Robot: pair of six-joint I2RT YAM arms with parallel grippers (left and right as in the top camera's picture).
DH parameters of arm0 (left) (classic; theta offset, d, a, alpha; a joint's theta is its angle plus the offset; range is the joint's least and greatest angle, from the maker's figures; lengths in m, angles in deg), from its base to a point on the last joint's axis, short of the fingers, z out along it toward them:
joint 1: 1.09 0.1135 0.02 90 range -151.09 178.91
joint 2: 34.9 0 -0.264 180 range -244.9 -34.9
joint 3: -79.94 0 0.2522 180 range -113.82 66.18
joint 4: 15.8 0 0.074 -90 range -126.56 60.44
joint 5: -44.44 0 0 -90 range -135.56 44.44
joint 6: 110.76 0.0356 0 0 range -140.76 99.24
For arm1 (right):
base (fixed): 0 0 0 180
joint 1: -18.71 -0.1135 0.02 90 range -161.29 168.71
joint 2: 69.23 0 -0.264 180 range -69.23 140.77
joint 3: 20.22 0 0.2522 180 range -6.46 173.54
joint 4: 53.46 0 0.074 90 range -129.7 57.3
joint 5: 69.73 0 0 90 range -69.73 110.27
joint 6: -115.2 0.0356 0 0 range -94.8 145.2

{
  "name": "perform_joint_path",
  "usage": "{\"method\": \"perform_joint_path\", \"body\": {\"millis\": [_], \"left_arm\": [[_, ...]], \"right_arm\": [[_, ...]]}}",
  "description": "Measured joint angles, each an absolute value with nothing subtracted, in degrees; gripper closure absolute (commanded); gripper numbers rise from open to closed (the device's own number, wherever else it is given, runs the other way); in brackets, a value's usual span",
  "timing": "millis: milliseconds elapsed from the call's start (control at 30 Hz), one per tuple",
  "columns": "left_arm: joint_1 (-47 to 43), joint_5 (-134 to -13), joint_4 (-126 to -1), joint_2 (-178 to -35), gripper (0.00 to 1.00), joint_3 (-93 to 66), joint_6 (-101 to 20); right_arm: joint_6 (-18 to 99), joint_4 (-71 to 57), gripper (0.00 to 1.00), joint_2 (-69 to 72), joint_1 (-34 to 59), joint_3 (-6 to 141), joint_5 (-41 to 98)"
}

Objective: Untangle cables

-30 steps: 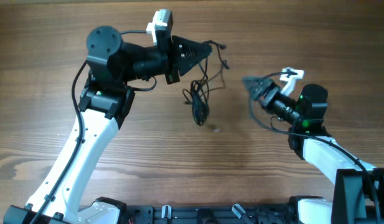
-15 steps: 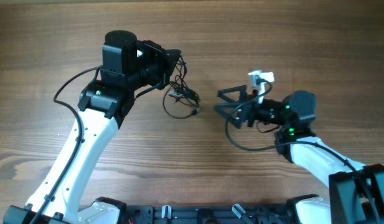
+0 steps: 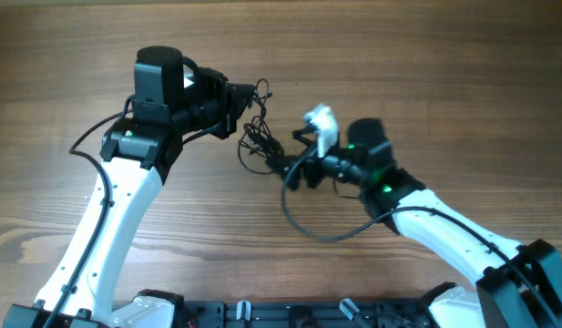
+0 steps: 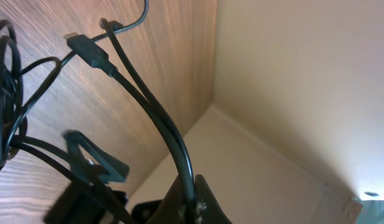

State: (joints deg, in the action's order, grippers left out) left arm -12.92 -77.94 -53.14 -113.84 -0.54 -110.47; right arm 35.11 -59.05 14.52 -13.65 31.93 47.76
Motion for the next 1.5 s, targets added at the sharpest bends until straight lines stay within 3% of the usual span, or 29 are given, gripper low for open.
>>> {"method": "perform_joint_path", "body": {"millis": [133,200,233,333,367,400,433,467,500,533,567,667,900,1067,1267,1500], "left_arm": [[-12.9,-80.7,-53.1,-113.8,0.96,-0.5,-110.9],[-12.9,-82.6,-53.2,-113.8,0.96,-0.5,-111.1],[-12.9,-83.4,-53.2,-113.8,0.96,-0.5,-111.1],[-12.9,-85.5,-53.2,-113.8,0.96,-0.5,-111.1],[-12.9,-86.0,-53.2,-113.8,0.96,-0.5,-111.1],[-12.9,-86.2,-53.2,-113.8,0.96,-0.5,-111.1],[-12.9,-86.4,-53.2,-113.8,0.95,-0.5,-111.1],[-12.9,-86.5,-53.2,-113.8,0.63,-0.5,-111.1],[-12.9,-86.5,-53.2,-113.8,0.48,-0.5,-110.9],[-12.9,-86.6,-53.2,-113.8,0.14,-0.5,-110.0],[-12.9,-86.6,-53.1,-113.8,0.00,-0.5,-109.2],[-12.1,-86.6,-53.5,-113.8,0.00,-0.5,-101.5],[-7.7,-86.6,-62.2,-113.8,0.00,-0.5,-81.4],[-7.0,-93.5,-64.2,-113.8,0.00,-0.5,-56.4],[-7.4,-100.9,-69.5,-113.8,0.00,-0.5,-29.7],[-11.5,-102.5,-74.2,-113.8,0.02,-0.5,-15.3]], "right_arm": [[26.5,-58.0,0.01,14.5,-22.0,33.3,32.9],[23.3,-57.4,0.09,14.5,-24.8,33.3,24.2],[21.2,-56.9,0.20,14.5,-25.6,33.4,20.6],[18.6,-55.2,0.78,14.5,-25.6,33.4,16.1],[18.3,-54.6,0.90,14.5,-25.6,33.4,15.3],[18.5,-54.2,0.96,14.5,-25.6,33.4,14.8],[19.9,-53.6,0.96,14.5,-25.6,33.4,14.3],[22.3,-52.8,0.96,14.5,-25.6,33.4,14.0],[23.9,-52.1,0.96,14.3,-25.6,33.4,14.0],[25.6,-50.7,0.96,13.9,-25.6,33.4,14.6],[28.8,-48.2,0.96,12.7,-25.6,33.4,15.9],[35.8,-43.7,0.96,7.9,-24.8,33.4,22.1],[45.1,-41.2,0.96,1.1,-13.1,33.4,47.7],[48.4,-41.2,0.96,1.1,-7.6,33.4,65.1],[49.1,-42.8,0.96,1.6,-4.4,33.4,76.8],[55.3,-46.1,0.96,5.4,1.9,33.4,84.0]]}}
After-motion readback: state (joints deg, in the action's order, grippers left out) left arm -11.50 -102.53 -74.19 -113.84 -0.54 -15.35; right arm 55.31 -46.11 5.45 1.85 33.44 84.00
